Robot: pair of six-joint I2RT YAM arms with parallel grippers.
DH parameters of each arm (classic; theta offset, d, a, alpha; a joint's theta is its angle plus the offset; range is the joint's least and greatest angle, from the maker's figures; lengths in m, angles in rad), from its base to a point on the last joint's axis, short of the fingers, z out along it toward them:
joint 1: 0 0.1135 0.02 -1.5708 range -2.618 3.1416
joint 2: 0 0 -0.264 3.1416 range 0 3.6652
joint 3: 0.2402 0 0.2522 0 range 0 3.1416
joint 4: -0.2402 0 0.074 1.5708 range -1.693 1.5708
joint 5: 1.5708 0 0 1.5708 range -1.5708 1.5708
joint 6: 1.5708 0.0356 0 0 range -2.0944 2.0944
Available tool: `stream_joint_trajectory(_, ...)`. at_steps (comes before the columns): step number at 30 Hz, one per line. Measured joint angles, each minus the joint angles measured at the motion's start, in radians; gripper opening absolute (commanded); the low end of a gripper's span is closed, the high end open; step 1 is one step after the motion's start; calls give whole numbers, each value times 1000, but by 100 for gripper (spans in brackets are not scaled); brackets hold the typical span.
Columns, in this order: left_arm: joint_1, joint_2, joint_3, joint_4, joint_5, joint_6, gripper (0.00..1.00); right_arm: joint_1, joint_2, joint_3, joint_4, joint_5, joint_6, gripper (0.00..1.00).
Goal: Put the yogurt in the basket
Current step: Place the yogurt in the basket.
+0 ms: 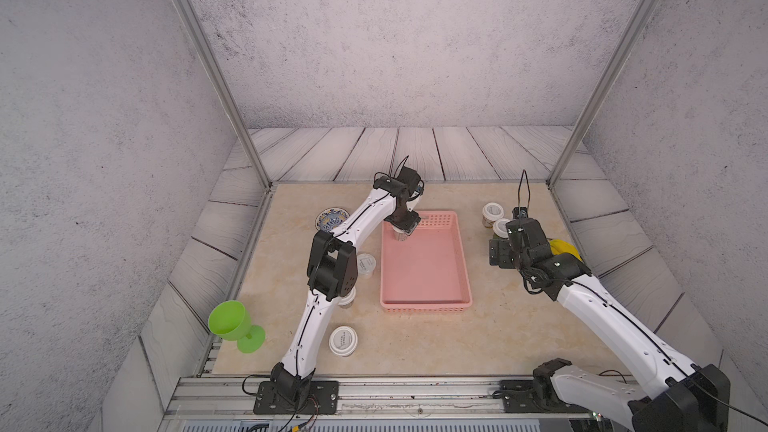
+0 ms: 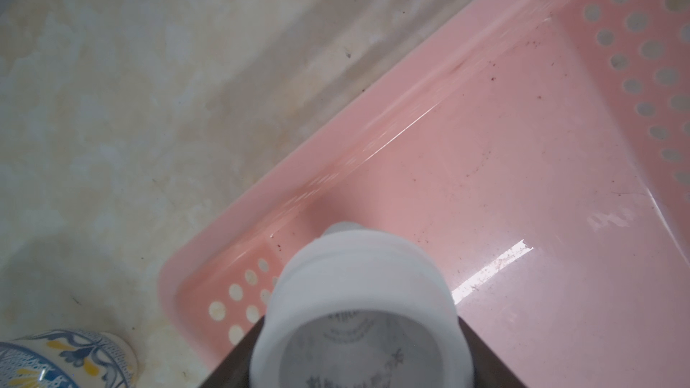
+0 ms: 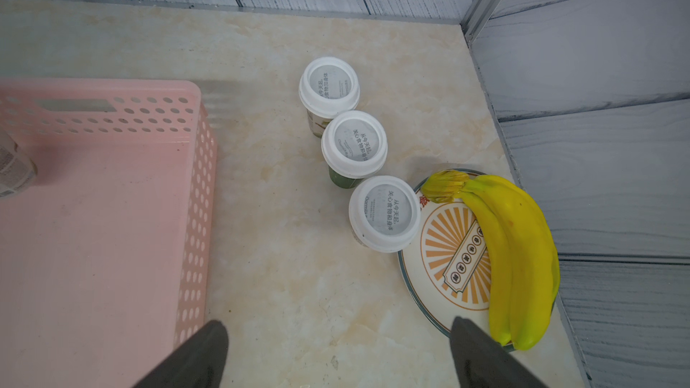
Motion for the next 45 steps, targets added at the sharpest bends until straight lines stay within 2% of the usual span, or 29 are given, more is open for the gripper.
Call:
stream_joint_trajectory(9, 3, 0, -2, 16, -25, 0, 69, -5, 3, 0, 1, -6, 0, 97)
stream_joint_trajectory(19, 3, 0, -105, 56, -28, 0, 69, -8, 3, 0, 6, -24, 0, 97)
stream_joint_trajectory(24, 3, 0, -109, 76, -37, 0, 69, -11, 3, 0, 6, -27, 0, 97)
stream_joint_trajectory(38, 2, -24, -129, 83, -41, -7, 84, -13, 3, 0, 6, -29, 0, 97)
stream_joint_trajectory(45, 2, -118, -149, 78, -30, -12, 91, -13, 3, 0, 6, -29, 0, 97)
